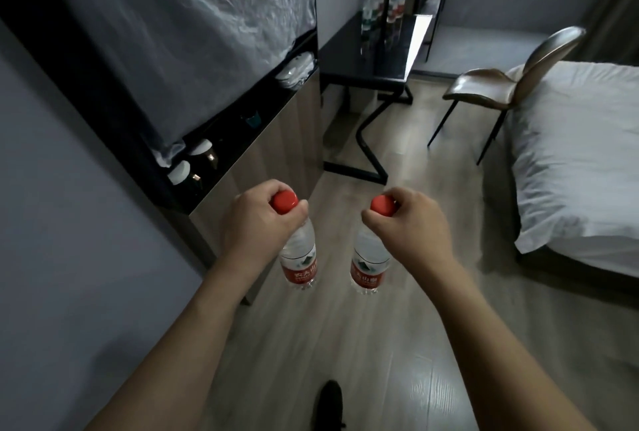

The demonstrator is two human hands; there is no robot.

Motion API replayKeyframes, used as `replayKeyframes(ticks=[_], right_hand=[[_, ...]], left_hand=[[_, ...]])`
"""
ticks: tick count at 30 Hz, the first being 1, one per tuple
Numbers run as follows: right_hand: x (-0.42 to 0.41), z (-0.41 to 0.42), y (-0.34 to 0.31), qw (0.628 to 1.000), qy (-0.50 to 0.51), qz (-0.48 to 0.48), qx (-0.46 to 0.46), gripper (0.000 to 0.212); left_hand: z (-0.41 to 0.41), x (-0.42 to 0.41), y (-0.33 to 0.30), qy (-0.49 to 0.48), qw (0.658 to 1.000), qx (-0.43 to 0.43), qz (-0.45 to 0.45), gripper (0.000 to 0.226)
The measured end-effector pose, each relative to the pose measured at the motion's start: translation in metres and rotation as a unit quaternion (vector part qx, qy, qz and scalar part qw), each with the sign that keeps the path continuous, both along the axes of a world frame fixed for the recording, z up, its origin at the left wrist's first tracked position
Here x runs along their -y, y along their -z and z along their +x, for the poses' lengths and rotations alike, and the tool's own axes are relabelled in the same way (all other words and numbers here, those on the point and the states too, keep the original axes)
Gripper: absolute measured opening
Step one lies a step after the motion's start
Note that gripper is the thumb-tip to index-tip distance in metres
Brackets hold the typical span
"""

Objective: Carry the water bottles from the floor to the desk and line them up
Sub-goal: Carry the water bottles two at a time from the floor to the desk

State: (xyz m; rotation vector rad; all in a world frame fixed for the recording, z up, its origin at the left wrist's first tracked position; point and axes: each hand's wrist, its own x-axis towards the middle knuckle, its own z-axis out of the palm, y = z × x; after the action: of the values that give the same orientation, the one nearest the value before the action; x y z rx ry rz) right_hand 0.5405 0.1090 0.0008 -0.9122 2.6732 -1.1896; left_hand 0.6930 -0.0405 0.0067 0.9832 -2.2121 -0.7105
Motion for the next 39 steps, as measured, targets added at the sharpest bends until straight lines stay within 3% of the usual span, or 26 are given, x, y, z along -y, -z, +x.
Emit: replayKeyframes(ticks=[14, 20, 30, 39], right_hand=[[0.096, -0.167, -0.011, 0.998, 0.065, 0.004, 0.004, 0.019], [0.125, -0.250, -0.001, 0.998, 0.052, 0.032, 0.004, 0.021], [0.169, -0.397, -0.024, 0.998, 0.040, -0.001, -0.043, 0.019], [0.233, -0.500, -0.001, 0.999, 0.041, 0.026, -0.010, 0.020]], left_hand=[[-0.203, 0.110, -0.004, 0.064, 0.998, 0.008, -0.010, 0.026], [-0.289, 0.140, -0.001, 0.062, 0.998, 0.010, -0.006, 0.023], [-0.430, 0.191, -0.023, 0.036, 0.999, -0.031, 0.000, 0.022], [-0.533, 0.255, 0.000, 0.058, 0.998, -0.038, 0.011, 0.021]])
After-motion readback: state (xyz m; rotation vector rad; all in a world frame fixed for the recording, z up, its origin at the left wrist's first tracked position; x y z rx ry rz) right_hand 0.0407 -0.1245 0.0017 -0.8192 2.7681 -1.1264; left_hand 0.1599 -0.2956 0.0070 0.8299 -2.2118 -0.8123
